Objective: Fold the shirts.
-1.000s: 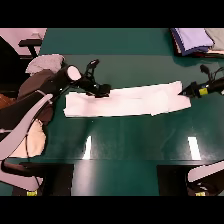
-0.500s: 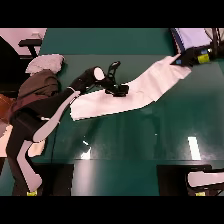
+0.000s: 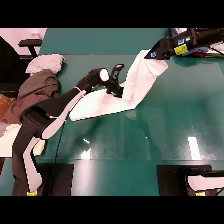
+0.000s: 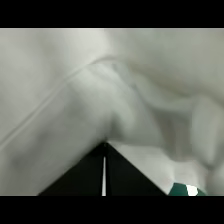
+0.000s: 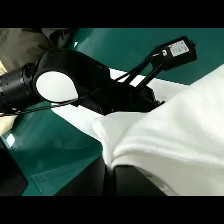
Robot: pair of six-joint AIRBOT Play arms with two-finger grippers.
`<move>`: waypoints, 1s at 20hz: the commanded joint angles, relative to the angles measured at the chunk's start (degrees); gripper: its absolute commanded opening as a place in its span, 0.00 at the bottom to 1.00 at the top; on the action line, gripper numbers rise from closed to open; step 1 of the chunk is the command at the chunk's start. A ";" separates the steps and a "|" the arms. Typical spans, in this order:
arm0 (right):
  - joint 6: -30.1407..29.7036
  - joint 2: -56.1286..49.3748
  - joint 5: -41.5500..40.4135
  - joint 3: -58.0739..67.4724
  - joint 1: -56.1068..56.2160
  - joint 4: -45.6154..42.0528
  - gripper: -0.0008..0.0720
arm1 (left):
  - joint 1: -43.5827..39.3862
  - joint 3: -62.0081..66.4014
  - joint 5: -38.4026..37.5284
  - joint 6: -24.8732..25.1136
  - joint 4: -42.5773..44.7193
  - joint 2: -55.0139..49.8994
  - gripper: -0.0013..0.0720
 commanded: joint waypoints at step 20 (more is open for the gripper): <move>-12.68 -24.04 -21.46 7.85 35.87 4.61 0.64 | 28.83 1.42 -18.38 5.07 21.27 41.99 0.05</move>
